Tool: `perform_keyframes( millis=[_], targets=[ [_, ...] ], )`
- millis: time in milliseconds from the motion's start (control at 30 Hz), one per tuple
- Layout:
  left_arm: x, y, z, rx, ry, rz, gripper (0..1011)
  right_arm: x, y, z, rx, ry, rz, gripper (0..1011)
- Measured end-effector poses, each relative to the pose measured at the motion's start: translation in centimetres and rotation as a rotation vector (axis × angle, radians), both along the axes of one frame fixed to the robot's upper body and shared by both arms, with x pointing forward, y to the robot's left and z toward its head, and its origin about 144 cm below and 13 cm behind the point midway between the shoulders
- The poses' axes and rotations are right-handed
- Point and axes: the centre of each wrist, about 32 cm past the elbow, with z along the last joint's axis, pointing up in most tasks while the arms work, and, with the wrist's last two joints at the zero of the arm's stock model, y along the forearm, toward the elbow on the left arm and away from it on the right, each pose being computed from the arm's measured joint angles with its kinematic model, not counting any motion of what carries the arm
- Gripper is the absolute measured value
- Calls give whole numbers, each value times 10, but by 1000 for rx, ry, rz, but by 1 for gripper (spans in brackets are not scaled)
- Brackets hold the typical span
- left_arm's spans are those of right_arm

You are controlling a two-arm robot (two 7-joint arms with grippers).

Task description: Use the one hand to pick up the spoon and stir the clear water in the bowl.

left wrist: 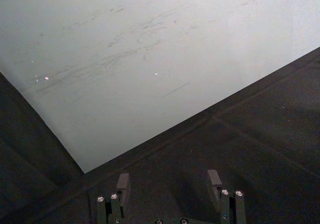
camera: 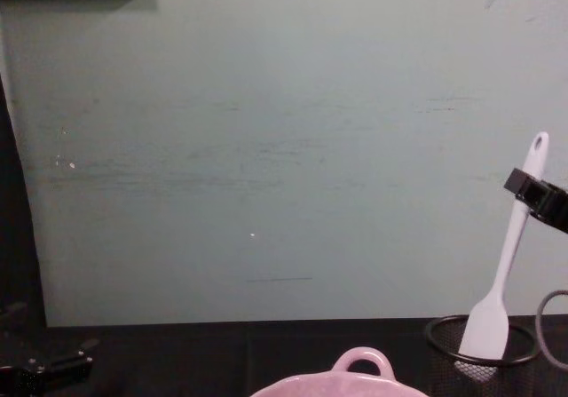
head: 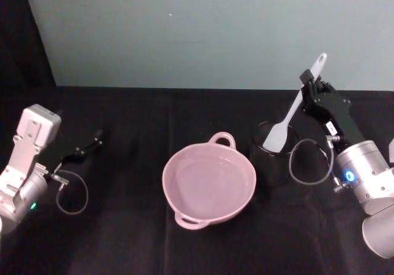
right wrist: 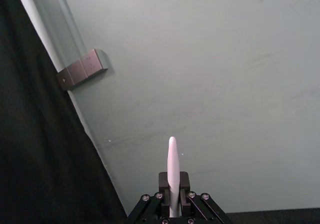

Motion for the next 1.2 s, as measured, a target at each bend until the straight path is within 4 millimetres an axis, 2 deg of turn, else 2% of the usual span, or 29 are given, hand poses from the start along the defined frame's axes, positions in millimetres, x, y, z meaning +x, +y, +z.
perform_keyframes(
  millis=[433, 1200],
  targets=[
    [0, 0, 0, 0, 0, 0, 1005, 2, -3, -21, 64, 51, 21, 117],
    [0, 0, 0, 0, 0, 0, 1005, -2, -3, -33, 62, 107, 26, 117]
  ],
)
